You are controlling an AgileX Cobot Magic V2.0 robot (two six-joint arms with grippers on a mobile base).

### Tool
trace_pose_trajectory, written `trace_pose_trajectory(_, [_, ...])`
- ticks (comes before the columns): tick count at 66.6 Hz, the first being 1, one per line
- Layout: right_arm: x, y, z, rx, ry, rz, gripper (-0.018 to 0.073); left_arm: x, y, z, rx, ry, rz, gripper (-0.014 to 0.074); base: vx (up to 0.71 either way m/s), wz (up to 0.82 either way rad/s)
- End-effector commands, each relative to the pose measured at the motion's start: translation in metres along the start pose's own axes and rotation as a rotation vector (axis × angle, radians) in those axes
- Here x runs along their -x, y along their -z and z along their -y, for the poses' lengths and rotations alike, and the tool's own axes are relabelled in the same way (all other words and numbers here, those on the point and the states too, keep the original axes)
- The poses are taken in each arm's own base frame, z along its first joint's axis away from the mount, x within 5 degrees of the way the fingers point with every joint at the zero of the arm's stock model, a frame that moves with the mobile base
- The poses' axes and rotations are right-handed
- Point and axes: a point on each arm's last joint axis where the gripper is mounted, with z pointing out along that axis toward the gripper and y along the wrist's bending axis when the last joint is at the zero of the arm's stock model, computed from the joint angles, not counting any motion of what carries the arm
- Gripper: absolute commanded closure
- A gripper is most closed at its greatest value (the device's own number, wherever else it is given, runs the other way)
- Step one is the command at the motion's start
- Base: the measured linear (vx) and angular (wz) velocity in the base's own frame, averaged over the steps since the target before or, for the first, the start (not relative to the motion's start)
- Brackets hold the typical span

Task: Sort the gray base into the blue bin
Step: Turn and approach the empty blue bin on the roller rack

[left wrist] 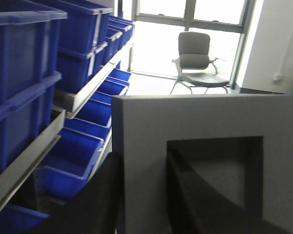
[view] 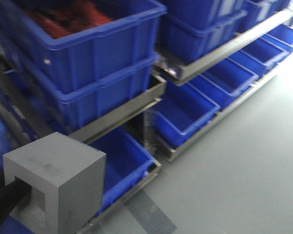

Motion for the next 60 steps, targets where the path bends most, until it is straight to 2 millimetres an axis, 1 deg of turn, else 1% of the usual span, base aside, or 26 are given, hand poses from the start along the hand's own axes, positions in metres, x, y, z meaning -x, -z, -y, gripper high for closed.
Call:
trace_pose_trajectory(1, [0.0010, -0.0015, -0.0005, 0.005, 0.013, 0.052, 0.0568, 0.0211, 0.0017, 0.0042, -0.029, 0.009, 0.140, 0.0602, 0.18, 0.74])
trace_pose_trajectory(40, [0.0010, -0.0015, -0.0005, 0.005, 0.013, 0.052, 0.0568, 0.0211, 0.0017, 0.0042, -0.029, 0.009, 0.140, 0.0602, 0.12, 0.72])
trace_pose_trajectory(60, [0.0010, -0.0015, -0.0005, 0.005, 0.013, 0.052, 0.0568, 0.0211, 0.0017, 0.0042, -0.029, 0.009, 0.140, 0.0602, 0.04, 0.50])
